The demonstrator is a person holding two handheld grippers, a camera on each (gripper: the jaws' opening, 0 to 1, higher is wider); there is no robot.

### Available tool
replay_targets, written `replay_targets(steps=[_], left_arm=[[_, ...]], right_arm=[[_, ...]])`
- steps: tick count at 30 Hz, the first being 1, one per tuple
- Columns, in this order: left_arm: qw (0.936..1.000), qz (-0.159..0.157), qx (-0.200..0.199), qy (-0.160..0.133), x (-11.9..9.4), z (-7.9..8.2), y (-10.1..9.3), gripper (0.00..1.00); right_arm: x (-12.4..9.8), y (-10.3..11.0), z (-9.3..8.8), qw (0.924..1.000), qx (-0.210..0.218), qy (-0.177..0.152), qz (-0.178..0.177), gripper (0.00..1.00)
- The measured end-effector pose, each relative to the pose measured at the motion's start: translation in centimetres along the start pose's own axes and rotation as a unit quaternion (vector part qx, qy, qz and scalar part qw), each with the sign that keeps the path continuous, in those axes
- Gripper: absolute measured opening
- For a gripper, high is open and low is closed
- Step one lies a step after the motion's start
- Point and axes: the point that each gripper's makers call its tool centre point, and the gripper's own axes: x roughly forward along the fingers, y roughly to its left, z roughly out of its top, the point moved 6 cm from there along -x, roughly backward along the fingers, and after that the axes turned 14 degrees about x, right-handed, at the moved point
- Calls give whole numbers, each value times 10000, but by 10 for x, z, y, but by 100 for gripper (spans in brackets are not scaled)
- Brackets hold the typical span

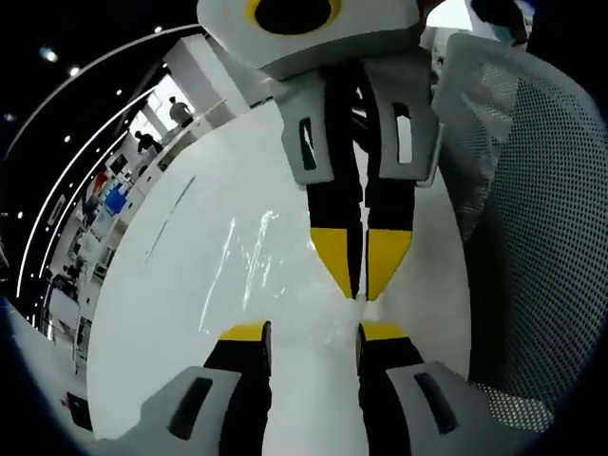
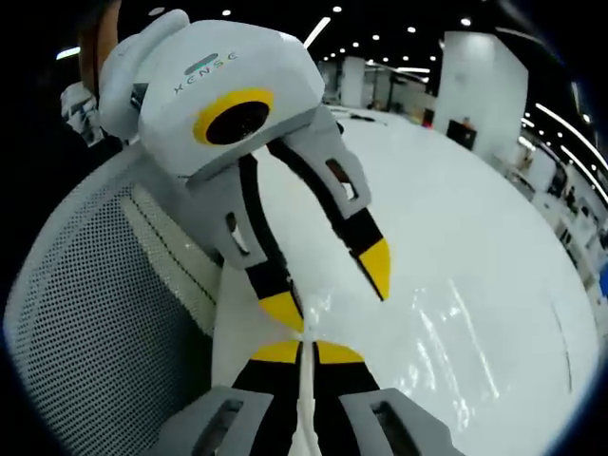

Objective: Open the resealable bag by pulling the two sides of the seal apart until the entire bag opening is separated and visibly accessible.

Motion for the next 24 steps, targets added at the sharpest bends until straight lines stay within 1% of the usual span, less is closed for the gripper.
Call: replay_targets(steps=[2,3,6,8,11,12,14,16,18,20,24], left_arm=[[9999,-54,146,-9,-1,2,-2,22],[9997,-134,217,-18,-1,3,-5,17],[9986,-229,466,-27,0,5,-11,8],[9977,-287,613,10,0,6,-13,6],[9964,-445,723,0,0,5,-17,0],[9960,-502,738,-10,0,5,-18,0],[9956,-507,790,-16,0,5,-19,0],[9954,-526,805,-45,-1,6,-19,0],[9955,-538,771,-67,-1,6,-18,0],[9956,-538,762,-73,-1,6,-18,0],[9958,-576,702,-145,-2,5,-17,0]], right_arm=[[-1,0,1,10000,33,-32,-12,0],[-1,0,2,10000,40,-47,-21,0],[-1,0,2,10000,55,-61,-24,0],[-1,0,1,10000,75,-57,-6,0],[0,2,1,10000,60,-52,-33,0],[0,2,2,9999,51,-63,-81,0],[0,5,2,9999,46,-88,-91,1],[0,7,2,9998,5,-111,-186,3],[0,9,2,9995,-126,-101,-253,4],[0,10,3,9995,-152,-106,-272,4],[0,11,7,9985,-293,-165,-441,4]])
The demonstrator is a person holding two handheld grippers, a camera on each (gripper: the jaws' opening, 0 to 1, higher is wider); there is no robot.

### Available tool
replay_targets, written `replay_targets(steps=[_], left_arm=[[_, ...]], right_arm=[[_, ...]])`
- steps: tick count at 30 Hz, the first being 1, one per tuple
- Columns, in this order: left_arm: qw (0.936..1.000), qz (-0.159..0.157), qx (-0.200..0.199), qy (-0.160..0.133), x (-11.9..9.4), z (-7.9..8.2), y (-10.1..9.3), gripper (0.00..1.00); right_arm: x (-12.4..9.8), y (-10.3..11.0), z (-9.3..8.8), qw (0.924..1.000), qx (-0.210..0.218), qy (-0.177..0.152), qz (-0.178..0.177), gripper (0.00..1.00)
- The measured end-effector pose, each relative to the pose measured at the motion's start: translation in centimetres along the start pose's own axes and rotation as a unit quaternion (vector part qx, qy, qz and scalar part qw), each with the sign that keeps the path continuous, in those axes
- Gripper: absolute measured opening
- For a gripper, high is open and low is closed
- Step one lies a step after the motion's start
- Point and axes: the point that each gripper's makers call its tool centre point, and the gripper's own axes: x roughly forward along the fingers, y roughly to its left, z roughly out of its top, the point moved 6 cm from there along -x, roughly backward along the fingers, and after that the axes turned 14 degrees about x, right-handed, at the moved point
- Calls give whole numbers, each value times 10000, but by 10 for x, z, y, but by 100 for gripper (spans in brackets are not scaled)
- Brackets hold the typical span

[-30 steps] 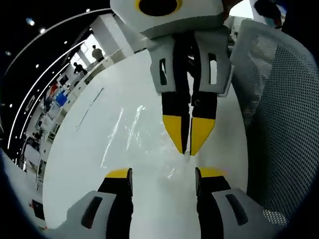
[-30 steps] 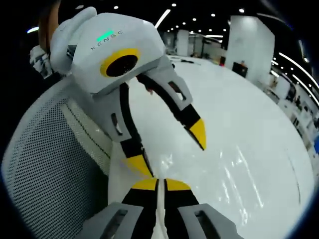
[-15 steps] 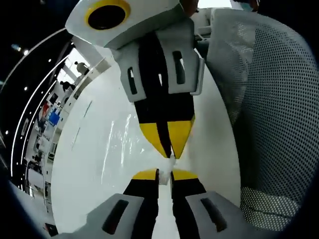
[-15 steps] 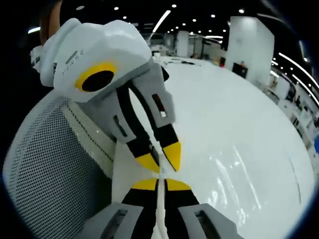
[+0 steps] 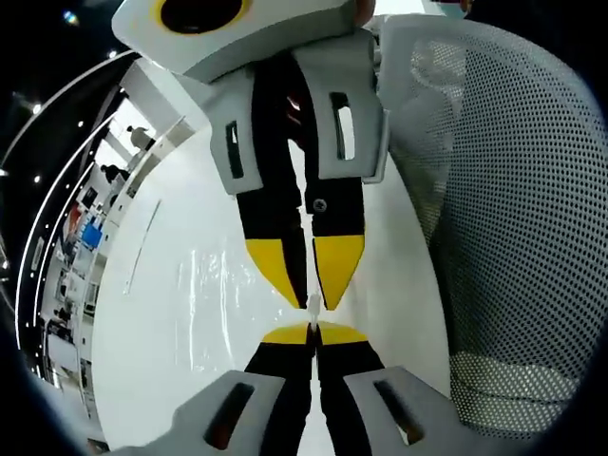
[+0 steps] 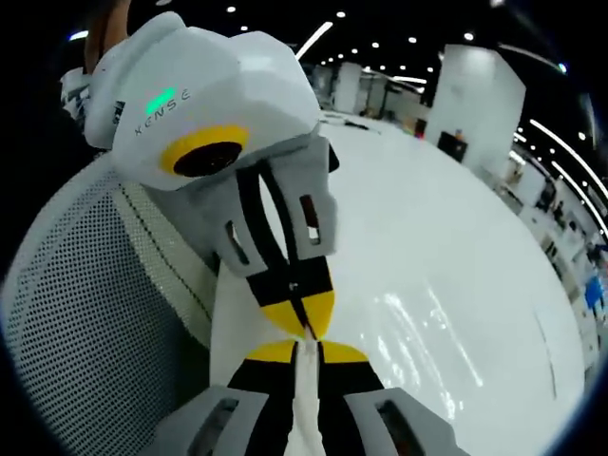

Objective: Open the resealable bag by pulling the two sides of the seal apart until the entire bag opening is separated and visibly accessible.

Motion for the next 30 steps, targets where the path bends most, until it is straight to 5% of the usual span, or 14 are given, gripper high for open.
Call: replay_targets(steps=[17,30], left_arm=[[9980,42,-581,-240,-13,5,5,0],[9994,-136,-306,-103,-13,8,-2,0]], right_arm=[[7,-1,2,9972,-647,327,-165,0],[8,6,2,9942,-963,463,-96,0]])
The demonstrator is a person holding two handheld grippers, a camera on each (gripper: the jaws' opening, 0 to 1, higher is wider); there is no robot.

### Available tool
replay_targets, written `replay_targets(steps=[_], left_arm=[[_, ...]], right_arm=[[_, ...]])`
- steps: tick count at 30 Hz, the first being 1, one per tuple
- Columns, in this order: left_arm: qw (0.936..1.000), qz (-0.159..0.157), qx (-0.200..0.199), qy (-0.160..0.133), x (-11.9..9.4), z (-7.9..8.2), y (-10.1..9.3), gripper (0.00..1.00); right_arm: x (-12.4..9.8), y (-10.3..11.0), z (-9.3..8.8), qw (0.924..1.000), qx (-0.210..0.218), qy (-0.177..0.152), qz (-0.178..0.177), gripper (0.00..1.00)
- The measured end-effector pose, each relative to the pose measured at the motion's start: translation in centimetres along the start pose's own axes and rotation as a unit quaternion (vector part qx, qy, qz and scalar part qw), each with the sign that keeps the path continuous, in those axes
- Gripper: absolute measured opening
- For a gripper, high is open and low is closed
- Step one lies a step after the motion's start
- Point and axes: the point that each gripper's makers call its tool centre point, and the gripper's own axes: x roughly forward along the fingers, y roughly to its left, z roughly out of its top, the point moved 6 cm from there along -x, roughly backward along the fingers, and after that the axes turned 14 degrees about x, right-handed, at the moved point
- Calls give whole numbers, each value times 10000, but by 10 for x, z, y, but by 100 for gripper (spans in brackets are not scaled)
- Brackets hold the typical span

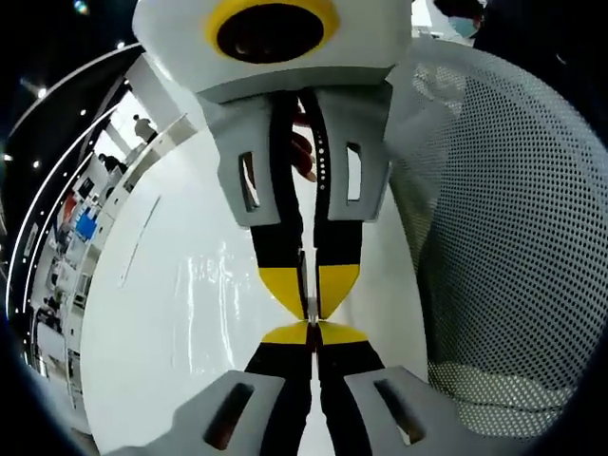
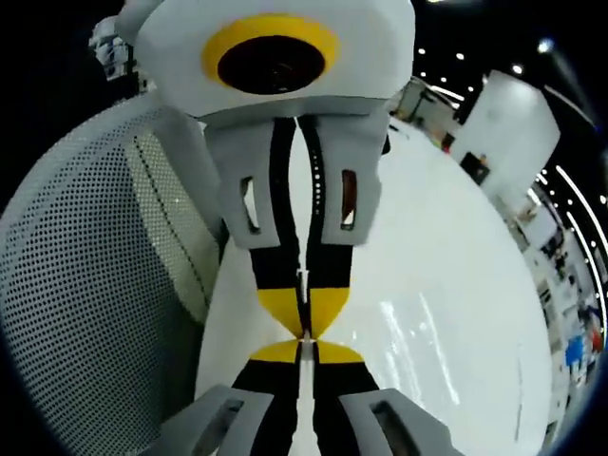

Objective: Open the resealable bag by pulling the two sides of the seal apart until the entire bag opening is separated and visibly accessible.

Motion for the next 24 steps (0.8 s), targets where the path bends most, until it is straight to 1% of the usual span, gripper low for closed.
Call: replay_targets(steps=[1,4,5,6,11,14,17,21,24], left_arm=[[9999,54,-75,57,0,0,0,0],[9995,39,-307,108,-1,0,0,0],[9990,20,-430,106,-1,0,0,0],[9991,51,-420,86,-2,0,1,0],[9974,58,-717,-15,-6,-2,1,0],[9970,17,-777,-37,-7,-2,-2,0],[9970,-9,-772,-19,-8,-4,-4,0],[9960,35,-889,-120,-11,-5,-6,0],[9966,15,-810,-130,-9,-4,-7,0]], right_arm=[[0,0,0,10000,19,-10,-23,0],[-1,1,0,10000,24,-7,-23,0],[-1,1,0,10000,4,-10,-35,0],[-1,1,0,10000,-16,-17,-58,0],[-3,1,-1,10000,18,-41,-62,0],[-4,2,-3,10000,43,-35,-43,0],[-2,3,-8,10000,17,54,-48,0],[-4,3,-10,9999,154,16,-55,0],[-3,3,-10,9999,90,86,-100,0]])
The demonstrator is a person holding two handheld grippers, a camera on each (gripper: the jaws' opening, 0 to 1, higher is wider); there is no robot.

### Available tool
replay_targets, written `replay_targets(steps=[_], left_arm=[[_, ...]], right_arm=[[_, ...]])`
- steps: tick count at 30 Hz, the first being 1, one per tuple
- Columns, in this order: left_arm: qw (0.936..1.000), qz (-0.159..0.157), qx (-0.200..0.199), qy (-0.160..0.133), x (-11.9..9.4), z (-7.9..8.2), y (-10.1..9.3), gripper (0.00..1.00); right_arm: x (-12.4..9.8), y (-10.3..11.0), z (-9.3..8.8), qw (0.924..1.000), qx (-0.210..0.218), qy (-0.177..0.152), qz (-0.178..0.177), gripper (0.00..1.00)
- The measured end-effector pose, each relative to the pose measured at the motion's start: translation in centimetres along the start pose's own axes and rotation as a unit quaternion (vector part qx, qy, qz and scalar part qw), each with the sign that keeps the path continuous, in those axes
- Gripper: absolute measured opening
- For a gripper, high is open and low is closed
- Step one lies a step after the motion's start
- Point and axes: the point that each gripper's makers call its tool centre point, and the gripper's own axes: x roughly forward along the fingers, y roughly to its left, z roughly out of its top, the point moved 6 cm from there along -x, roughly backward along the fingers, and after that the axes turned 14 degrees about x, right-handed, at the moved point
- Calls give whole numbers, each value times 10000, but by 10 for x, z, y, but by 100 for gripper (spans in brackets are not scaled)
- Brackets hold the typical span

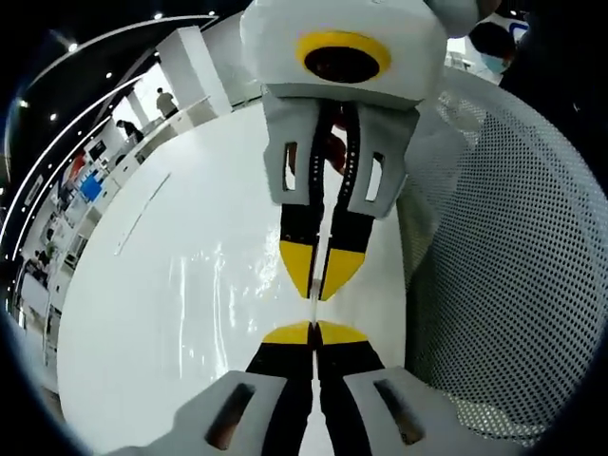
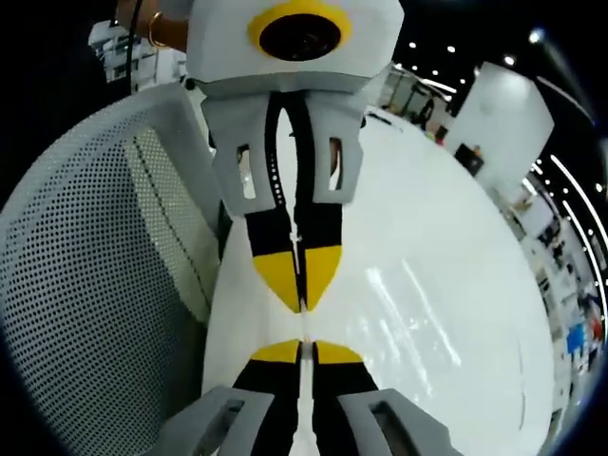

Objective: Open the resealable bag by pulling the two sides of the seal apart until the entire bag opening is separated and visibly accessible.

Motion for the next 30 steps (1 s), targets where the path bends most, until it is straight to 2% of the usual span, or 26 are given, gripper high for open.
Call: replay_targets(steps=[3,6,8,10,13,20,24,30], left_arm=[[9999,70,80,-6,2,-1,0,0],[9998,77,-69,-188,5,2,-1,0],[9994,47,-199,-288,5,4,-2,4],[9995,24,-169,-281,7,6,-3,5],[9998,63,-69,-183,9,6,-3,2],[9991,98,-324,-270,5,6,0,0],[9988,226,-326,-294,2,7,1,0],[9989,207,-303,-299,1,8,0,0]], right_arm=[[2,1,-2,10000,-75,64,-18,0],[1,1,-2,9999,-81,70,2,0],[0,2,-1,9999,-98,41,-9,0],[1,3,1,10000,-73,-4,-15,0],[1,4,2,10000,-89,-15,-36,0],[-3,5,3,9999,-68,-83,-74,0],[-6,3,5,9997,-5,-192,-126,0],[-7,4,3,9997,31,-211,-110,0]])
